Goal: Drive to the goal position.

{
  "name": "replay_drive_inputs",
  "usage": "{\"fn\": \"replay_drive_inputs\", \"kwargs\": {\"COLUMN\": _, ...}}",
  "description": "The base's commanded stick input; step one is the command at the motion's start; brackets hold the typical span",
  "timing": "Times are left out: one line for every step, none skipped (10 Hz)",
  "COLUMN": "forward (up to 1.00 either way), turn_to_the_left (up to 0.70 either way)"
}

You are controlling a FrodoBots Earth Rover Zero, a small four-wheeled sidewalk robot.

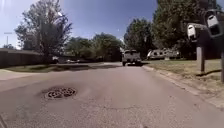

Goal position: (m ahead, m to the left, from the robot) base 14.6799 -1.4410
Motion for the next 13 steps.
{"fn": "replay_drive_inputs", "kwargs": {"forward": 0.70, "turn_to_the_left": 0.00}}
{"fn": "replay_drive_inputs", "kwargs": {"forward": 0.70, "turn_to_the_left": 0.00}}
{"fn": "replay_drive_inputs", "kwargs": {"forward": 0.70, "turn_to_the_left": 0.00}}
{"fn": "replay_drive_inputs", "kwargs": {"forward": 0.70, "turn_to_the_left": 0.00}}
{"fn": "replay_drive_inputs", "kwargs": {"forward": 0.70, "turn_to_the_left": 0.00}}
{"fn": "replay_drive_inputs", "kwargs": {"forward": 0.70, "turn_to_the_left": 0.00}}
{"fn": "replay_drive_inputs", "kwargs": {"forward": 0.70, "turn_to_the_left": 0.00}}
{"fn": "replay_drive_inputs", "kwargs": {"forward": 0.70, "turn_to_the_left": 0.00}}
{"fn": "replay_drive_inputs", "kwargs": {"forward": 0.70, "turn_to_the_left": 0.00}}
{"fn": "replay_drive_inputs", "kwargs": {"forward": 0.70, "turn_to_the_left": 0.00}}
{"fn": "replay_drive_inputs", "kwargs": {"forward": 0.70, "turn_to_the_left": 0.00}}
{"fn": "replay_drive_inputs", "kwargs": {"forward": 0.70, "turn_to_the_left": 0.00}}
{"fn": "replay_drive_inputs", "kwargs": {"forward": 0.70, "turn_to_the_left": 0.00}}
